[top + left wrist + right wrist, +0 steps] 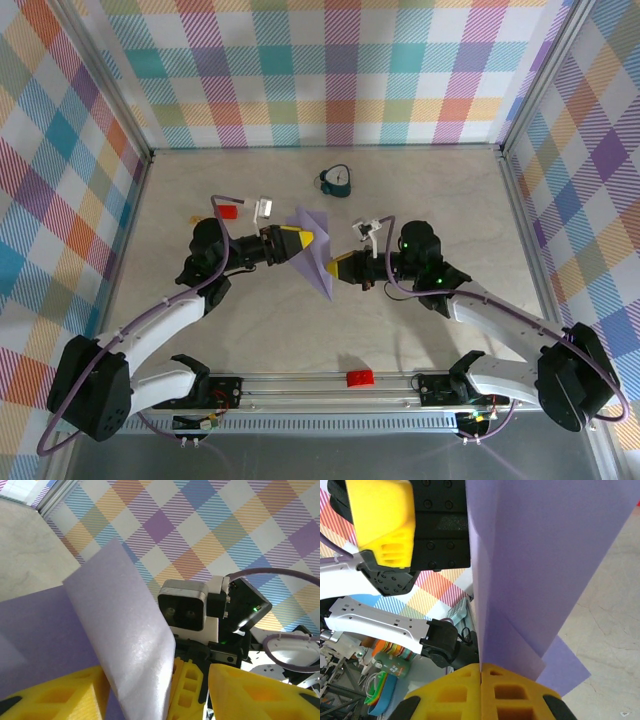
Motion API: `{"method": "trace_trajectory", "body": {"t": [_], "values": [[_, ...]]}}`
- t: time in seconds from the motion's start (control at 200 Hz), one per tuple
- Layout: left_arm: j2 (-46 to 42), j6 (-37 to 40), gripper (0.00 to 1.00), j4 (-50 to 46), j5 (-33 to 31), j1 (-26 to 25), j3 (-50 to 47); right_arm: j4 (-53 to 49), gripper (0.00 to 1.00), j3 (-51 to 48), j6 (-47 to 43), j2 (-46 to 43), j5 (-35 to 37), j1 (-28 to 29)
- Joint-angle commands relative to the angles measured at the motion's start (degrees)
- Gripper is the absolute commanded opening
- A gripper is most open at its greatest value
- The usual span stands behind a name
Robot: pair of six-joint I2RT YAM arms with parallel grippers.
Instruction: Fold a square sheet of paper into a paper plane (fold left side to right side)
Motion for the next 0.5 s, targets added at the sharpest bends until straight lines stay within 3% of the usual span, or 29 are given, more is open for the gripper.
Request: {"method": "trace_trajectory", "body": {"t": [0.0, 0.295, 0.495], "values": [[0.61, 1.41, 0.47, 0.01, 0.94, -0.52, 1.74, 2.59, 0.0, 1.56, 0.29, 0.27, -1.46, 0.26], [-0.14, 1.29, 0.21, 0.1, -1.88, -0.61, 1.15, 0.69, 0.07, 0.62, -0.51, -1.49, 0.29, 0.28], [-0.86, -0.07, 0.08, 2.01, -3.22, -0.61, 0.64, -3.79, 0.25, -0.28, -1.91, -5.37, 3.67, 0.25]]}}
